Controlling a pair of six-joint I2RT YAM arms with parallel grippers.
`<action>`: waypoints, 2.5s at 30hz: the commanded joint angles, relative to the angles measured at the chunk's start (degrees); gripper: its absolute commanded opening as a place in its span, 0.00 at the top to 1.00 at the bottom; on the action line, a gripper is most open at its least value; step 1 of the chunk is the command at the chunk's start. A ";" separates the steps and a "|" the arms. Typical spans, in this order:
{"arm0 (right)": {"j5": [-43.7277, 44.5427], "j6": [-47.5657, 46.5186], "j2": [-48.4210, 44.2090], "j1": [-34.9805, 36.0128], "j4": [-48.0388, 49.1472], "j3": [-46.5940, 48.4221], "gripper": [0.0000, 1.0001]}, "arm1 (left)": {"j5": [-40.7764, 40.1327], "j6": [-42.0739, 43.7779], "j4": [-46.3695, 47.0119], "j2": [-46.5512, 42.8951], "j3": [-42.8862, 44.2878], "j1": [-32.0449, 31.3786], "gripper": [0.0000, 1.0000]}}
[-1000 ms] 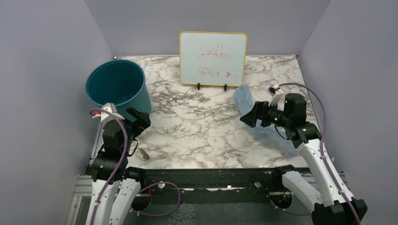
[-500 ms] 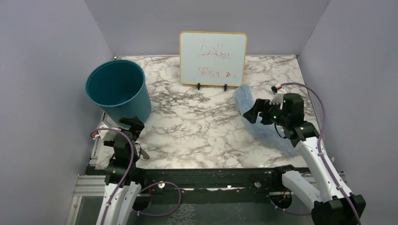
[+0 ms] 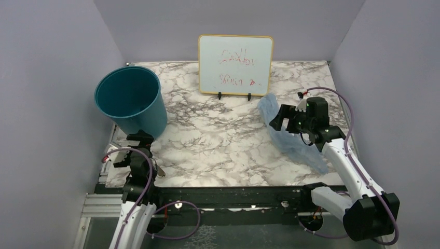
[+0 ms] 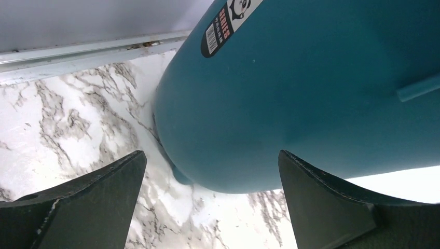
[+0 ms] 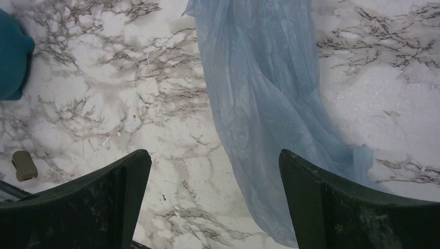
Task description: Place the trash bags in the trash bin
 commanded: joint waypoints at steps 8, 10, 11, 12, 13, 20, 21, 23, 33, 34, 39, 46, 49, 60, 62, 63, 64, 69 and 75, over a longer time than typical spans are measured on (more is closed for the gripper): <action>3.01 -0.92 -1.68 -0.23 -1.28 4.10 0.00 | 4.89 12.64 18.72 24.55 4.56 1.40 0.01; 3.22 -0.84 -1.74 -0.27 -1.27 4.03 0.00 | 9.37 16.88 23.18 25.40 3.67 2.19 0.01; 3.27 -0.84 -1.66 -0.26 -1.28 4.06 0.00 | 11.74 18.61 25.10 25.91 3.33 2.73 0.01; 3.27 -0.88 -1.59 -0.27 -1.29 4.05 0.00 | 13.99 20.13 26.50 26.48 3.20 3.27 0.01; 3.29 -0.86 -1.53 -0.25 -1.26 4.15 0.00 | 16.32 21.93 27.80 27.35 3.28 3.89 0.01; 2.25 -0.39 -1.13 -0.27 -0.60 4.49 0.00 | 30.89 28.46 32.61 38.55 7.55 8.07 0.01; 2.11 -0.40 -1.13 -0.27 -0.67 4.53 0.00 | 33.20 28.61 33.84 40.96 8.18 8.61 0.01; 2.28 -0.56 -1.25 -0.27 -0.82 4.55 0.00 | 36.05 29.25 35.47 45.68 9.97 9.05 0.01; 8.64 -3.32 1.36 -0.27 -2.43 5.12 0.00 | 50.87 29.41 43.44 62.29 19.69 11.61 0.01; 10.47 -3.64 1.68 -0.27 -4.06 5.65 0.00 | 51.48 27.81 43.48 62.34 19.21 11.61 0.01; 25.25 2.90 0.71 -0.27 -6.53 5.11 0.00 | 55.60 18.61 44.21 56.80 10.60 10.56 0.01; 8.47 7.13 -1.06 -0.26 -2.88 0.79 0.00 | 65.47 8.93 37.81 42.00 0.94 8.18 0.04; 0.37 5.17 3.28 -0.27 -0.77 -1.29 0.00 | 67.43 3.46 36.77 37.54 -2.66 2.48 0.04; -4.55 -0.20 12.73 6.94 -6.99 2.45 0.56 | 68.45 3.63 34.42 41.72 -1.58 -7.19 0.02; -6.96 -0.31 13.74 11.23 -6.93 3.83 0.67 | 69.56 3.57 34.24 43.00 -0.85 -7.19 0.02; -8.49 -0.12 14.67 13.56 -7.11 4.67 0.70 | 70.33 3.37 34.09 43.17 -0.38 -7.20 0.02; -9.59 0.25 16.15 15.98 -7.61 6.35 0.71 | 70.88 3.11 33.63 42.92 0.19 -7.20 0.02; -1.21 2.51 20.58 31.27 -14.05 16.86 0.54 | 67.97 3.61 23.36 37.56 3.83 -7.12 0.01; 16.25 10.87 9.67 33.30 -14.54 21.06 0.07 | 63.32 3.91 14.08 27.44 4.76 -7.11 0.01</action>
